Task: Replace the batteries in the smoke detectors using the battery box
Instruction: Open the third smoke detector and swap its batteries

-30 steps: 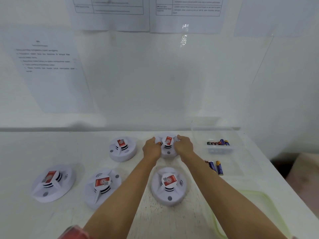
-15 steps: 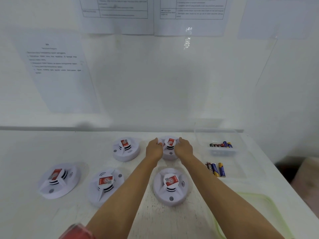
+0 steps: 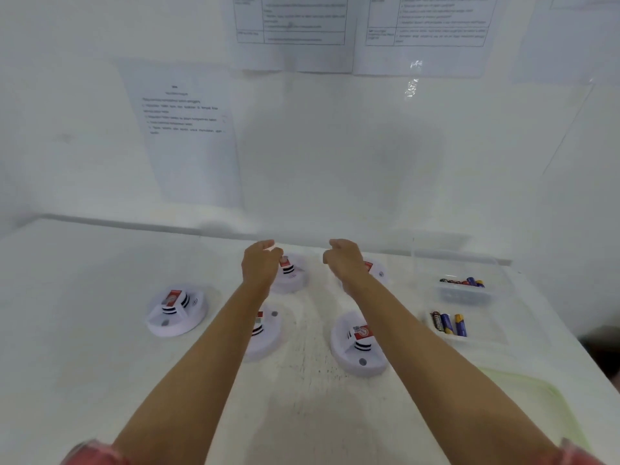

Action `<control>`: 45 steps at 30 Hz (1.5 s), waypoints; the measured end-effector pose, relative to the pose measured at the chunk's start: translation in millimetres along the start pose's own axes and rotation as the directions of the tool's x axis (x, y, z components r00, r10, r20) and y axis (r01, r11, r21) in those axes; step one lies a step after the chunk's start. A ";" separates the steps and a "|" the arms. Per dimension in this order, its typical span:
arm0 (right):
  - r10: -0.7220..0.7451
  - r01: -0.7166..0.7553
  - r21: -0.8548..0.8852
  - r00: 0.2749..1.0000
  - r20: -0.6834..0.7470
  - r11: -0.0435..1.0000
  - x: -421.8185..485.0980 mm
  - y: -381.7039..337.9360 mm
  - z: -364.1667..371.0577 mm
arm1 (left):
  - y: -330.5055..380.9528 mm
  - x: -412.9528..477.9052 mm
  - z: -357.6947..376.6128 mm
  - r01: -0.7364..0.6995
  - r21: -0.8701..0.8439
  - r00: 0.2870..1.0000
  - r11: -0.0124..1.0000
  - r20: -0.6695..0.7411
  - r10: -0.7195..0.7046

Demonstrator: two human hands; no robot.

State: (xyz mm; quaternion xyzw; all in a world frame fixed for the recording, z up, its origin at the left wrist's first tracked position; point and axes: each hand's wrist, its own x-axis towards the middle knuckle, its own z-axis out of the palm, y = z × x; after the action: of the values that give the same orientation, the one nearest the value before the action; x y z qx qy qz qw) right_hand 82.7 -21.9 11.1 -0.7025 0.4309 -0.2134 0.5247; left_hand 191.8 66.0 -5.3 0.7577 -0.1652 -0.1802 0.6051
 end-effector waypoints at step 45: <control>-0.126 0.198 0.438 0.974 -0.188 0.877 -7.2 -28.0 17.0 | 25.7 41.3 -17.6 -0.110 -0.189 0.803 0.976 0.562 0.200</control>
State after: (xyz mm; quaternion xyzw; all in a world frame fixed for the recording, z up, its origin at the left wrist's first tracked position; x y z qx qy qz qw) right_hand 102.3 -4.4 31.8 -0.5757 0.3477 -0.4048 0.6196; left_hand 235.7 56.3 20.3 0.6044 -0.3884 -0.3629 0.5934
